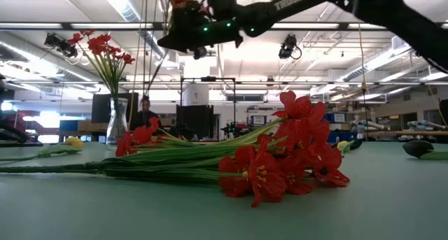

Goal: Sort flowers into vase by color
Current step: Put the bottom right red flowers into the transparent vase

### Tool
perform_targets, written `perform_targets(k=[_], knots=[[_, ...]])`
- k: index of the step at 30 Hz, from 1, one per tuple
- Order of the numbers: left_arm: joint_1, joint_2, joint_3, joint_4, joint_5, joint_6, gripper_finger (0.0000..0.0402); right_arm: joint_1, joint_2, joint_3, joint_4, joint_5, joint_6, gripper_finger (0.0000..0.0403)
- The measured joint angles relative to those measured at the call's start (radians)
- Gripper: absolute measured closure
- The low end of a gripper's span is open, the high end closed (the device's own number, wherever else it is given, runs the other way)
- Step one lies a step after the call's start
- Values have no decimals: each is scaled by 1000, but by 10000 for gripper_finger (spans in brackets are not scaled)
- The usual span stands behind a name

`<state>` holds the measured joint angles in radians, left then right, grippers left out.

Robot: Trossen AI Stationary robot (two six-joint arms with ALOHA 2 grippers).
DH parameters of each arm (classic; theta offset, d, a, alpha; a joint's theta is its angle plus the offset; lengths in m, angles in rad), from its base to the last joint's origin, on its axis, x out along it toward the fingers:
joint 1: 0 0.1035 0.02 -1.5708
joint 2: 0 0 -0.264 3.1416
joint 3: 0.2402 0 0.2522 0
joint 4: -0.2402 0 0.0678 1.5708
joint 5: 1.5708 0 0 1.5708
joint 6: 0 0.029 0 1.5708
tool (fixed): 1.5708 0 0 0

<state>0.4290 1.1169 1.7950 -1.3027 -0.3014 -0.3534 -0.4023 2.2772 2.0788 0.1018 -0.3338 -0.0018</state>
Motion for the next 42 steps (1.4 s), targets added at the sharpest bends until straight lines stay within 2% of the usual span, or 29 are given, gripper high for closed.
perform_targets(k=[5, 9, 11, 16, 25, 29, 35, 42], knots=[[0, -11, 0, -16, -1, 0, 219, 0, 112, 151, 61, 9, 46, 392], [0, -12, 0, -52, -44, 6, 219, 4, 211, 280, 78, 6, -32, 392], [0, -11, 0, -73, -56, 5, 219, 7, 214, 251, 158, 23, -38, 392], [0, -11, 0, -114, -65, -21, 219, 3, 217, 259, 182, 83, -39, 392], [0, 1, -1, -118, -87, -52, 219, -4, 226, 259, 238, 88, -62, 392], [0, 29, -3, -110, -101, -30, 219, -5, 218, 256, 122, 69, -49, 392], [17, 115, -3, -118, -134, 160, 218, -20, 112, 255, -82, 29, -19, 392], [124, 197, -4, 7, -57, 309, 219, -72, -31, 256, -189, -95, 62, 392]])
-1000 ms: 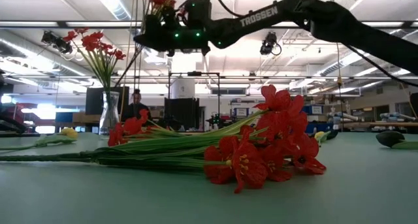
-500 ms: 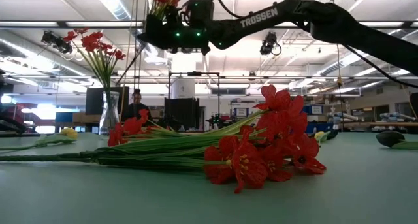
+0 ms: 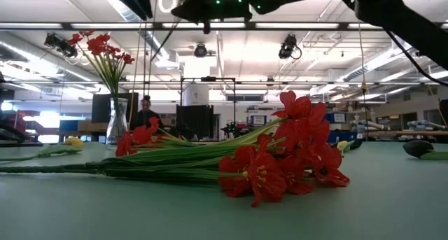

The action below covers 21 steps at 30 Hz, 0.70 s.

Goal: Sort flowers into vase by color
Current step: Put the bottom right red flowers into the transparent vase

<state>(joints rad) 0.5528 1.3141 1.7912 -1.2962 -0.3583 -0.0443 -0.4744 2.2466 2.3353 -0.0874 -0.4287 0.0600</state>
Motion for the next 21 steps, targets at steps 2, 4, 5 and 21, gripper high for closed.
perform_targets(k=[2, 4, 5, 21], knots=[[31, 9, 0, 77, 43, 50, 218, -13, -14, -3, -20, -31, 18, 392], [69, 10, 0, 167, 134, 96, 218, -22, -36, -4, -21, -48, 23, 392], [88, 10, 0, 210, 196, 117, 218, -27, -47, -3, -19, -59, 23, 393], [157, 124, 0, 458, 617, 231, 219, -59, -77, -2, -26, -212, 79, 389]])
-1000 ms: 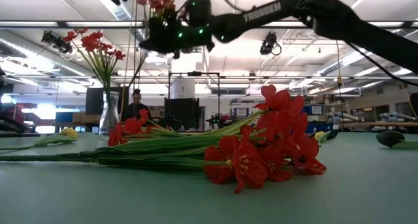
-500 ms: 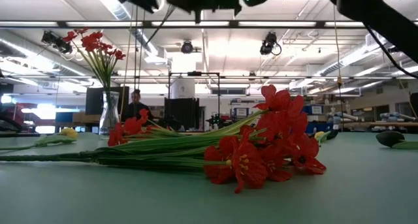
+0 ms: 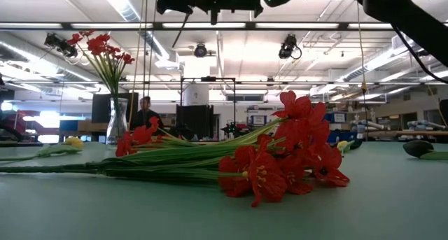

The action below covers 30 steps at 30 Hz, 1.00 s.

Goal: Sort flowers into vase by color
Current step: Put the bottom right red flowers into the transparent vase

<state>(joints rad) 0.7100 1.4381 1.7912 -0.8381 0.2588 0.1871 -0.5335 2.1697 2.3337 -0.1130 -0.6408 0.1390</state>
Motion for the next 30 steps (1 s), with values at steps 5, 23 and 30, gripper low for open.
perform_targets(k=[5, 23, 30], knots=[[1, 16, 0, 31, 0, 7, 240, -5, 0, 0, 14, -11, 14, 383], [262, -26, 0, -43, 27, 26, 398, -129, -8, 0, -2, -14, 151, 223], [411, -26, 0, -32, 83, 96, 400, -136, -8, 0, -29, -32, 149, 207]])
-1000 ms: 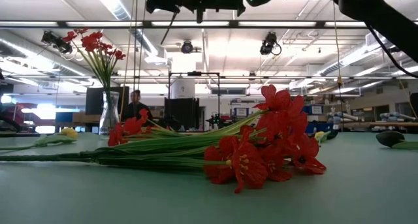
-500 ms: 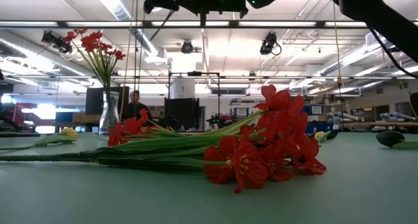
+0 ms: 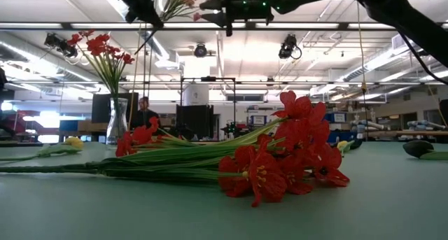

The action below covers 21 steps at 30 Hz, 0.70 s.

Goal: Sort flowers into vase by color
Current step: Put the bottom right red flowers into the transparent vase

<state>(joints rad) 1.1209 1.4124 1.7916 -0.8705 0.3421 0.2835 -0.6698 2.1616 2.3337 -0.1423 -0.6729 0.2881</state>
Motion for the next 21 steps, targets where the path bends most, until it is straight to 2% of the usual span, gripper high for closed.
perform_targets(k=[6, 10, 16, 21], knots=[[63, 0, 0, 147, 197, 1, 400, 18, 0, 0, -30, 12, -44, 208], [65, 13, -20, 147, 263, 12, 401, 28, 0, 0, -36, 23, -53, 208], [-30, -4, -298, 333, 292, -77, 401, 31, 0, 0, -54, 23, -48, 209], [-73, -83, -490, 540, 292, -131, 401, 31, 0, 0, -111, 25, -55, 209]])
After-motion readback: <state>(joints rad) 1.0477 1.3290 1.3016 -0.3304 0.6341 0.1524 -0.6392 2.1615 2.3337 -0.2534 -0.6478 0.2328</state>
